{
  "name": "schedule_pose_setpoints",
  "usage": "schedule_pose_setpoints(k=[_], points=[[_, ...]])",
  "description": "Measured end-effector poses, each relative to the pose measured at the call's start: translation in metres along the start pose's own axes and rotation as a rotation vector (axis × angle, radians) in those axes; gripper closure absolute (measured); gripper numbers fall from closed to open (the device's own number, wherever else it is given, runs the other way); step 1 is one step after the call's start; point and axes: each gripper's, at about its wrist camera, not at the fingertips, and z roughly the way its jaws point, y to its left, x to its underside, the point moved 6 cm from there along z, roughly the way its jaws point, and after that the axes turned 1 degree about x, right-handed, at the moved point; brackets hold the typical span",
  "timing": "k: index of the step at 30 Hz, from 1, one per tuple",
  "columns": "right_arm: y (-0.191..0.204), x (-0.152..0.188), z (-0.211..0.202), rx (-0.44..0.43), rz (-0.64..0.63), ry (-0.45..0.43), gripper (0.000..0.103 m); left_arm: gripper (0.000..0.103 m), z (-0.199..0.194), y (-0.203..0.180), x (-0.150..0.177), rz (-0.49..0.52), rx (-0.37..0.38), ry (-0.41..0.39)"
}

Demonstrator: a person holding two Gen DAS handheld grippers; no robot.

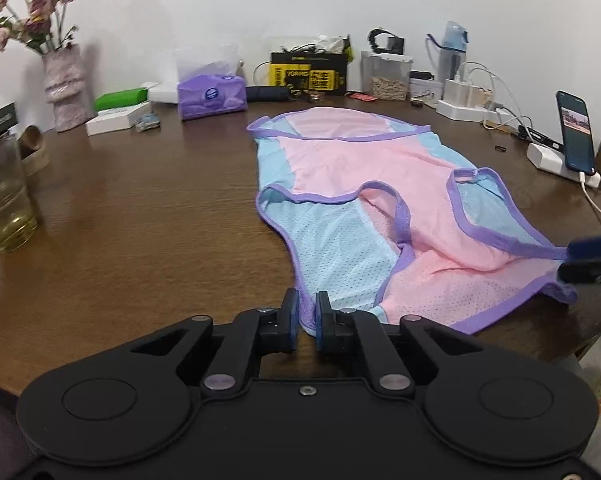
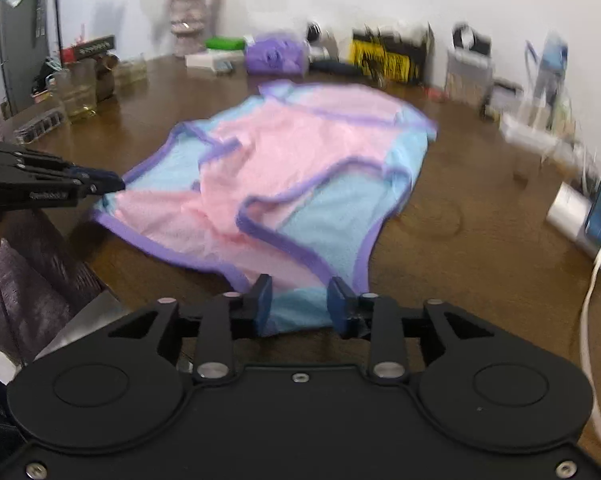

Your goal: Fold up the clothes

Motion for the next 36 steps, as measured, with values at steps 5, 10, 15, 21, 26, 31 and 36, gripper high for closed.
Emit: schedule_pose_setpoints(k=[5, 10, 15, 21, 26, 31, 36], points=[[0.003, -0.053, -0.046, 0.019, -0.123, -0.189, 0.017, 0.007, -0.022, 0.002, -0.023, -0.103, 0.023, -0.11], [0.001, -0.097, -0.047, 0.03, -0.247, -0.232, 0.016, 0.007, -0.001, -0.004, -0.017, -0.127, -0.012, -0.001], [-0.013, -0.153, -0.036, 0.059, -0.365, -0.234, 0.016, 0.007, 0.011, -0.003, -0.009, -0.206, 0.01, 0.051], [0.0, -0.198, -0.02, -0.052, -0.637, -0.232, 0.015, 0.007, 0.017, -0.003, 0.001, -0.21, 0.003, 0.072], [0.022, -0.226, 0.03, -0.135, -0.89, -0.165, 0.012, 0.007, 0.018, -0.007, 0.003, -0.184, 0.011, 0.066], [0.045, -0.249, 0.107, -0.231, -0.938, -0.081, 0.012, 0.0, 0.018, -0.006, 0.003, -0.154, -0.001, 0.053], [0.074, -0.253, 0.205, -0.349, -0.938, 0.043, 0.012, 0.0, 0.02, -0.006, 0.001, -0.108, 0.015, 0.059]])
